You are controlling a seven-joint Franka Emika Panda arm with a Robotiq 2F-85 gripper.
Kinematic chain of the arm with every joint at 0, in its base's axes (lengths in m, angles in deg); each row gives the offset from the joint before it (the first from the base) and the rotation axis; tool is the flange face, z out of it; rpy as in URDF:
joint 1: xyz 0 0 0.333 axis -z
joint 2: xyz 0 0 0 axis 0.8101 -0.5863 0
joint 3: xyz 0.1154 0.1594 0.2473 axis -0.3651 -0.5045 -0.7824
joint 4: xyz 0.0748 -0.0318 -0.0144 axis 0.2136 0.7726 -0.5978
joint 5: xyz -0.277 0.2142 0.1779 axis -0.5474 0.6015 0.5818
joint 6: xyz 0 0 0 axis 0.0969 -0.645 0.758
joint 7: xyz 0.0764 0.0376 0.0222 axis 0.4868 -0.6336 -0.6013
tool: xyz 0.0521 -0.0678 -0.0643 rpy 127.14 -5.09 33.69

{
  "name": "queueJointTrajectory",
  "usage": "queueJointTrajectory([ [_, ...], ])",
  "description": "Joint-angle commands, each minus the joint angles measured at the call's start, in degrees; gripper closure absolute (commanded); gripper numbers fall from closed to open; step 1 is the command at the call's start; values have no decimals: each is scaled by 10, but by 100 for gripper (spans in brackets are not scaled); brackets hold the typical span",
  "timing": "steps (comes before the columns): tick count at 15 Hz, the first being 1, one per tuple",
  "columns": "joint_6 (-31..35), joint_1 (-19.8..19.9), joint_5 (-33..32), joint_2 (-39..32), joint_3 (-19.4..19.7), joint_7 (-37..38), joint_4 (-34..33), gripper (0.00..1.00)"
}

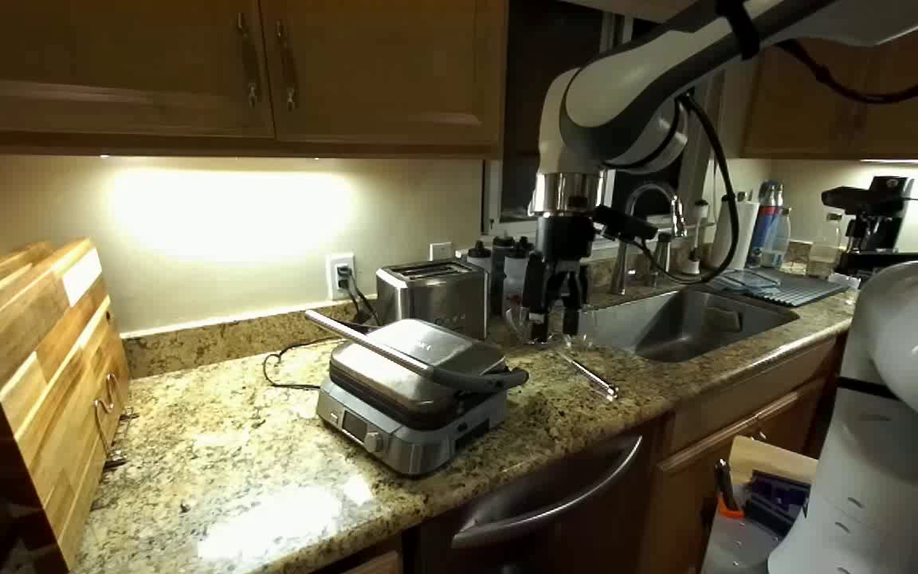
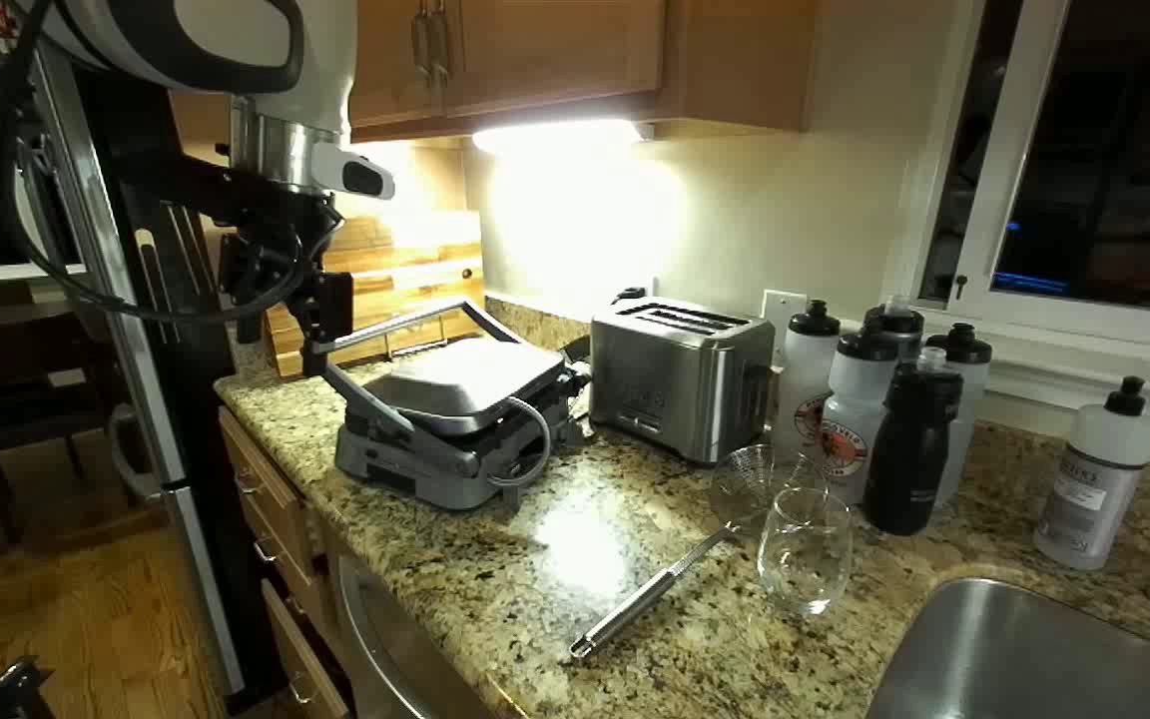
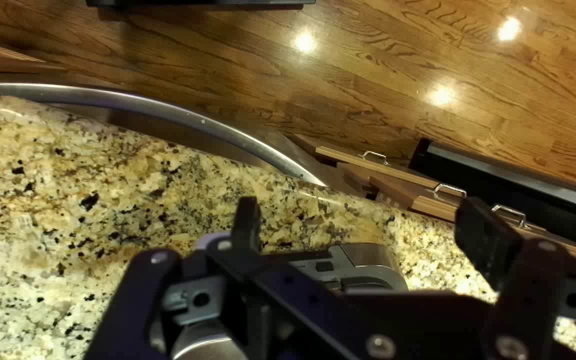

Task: Open the sandwich maker

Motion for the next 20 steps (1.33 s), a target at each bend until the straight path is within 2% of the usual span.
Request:
queueJointTrajectory([
  [1,-2,5,2,0,-5,-2,-1,0],
  [7,7,5,3,-8,-5,-4,-8,0],
  [9,48,8,-6,-18,-15,7,-16,0],
  [15,145,4,-65,-108,-60,37,-89,0],
  [20,141,-4,-122,-196,-90,54,-180,0],
])
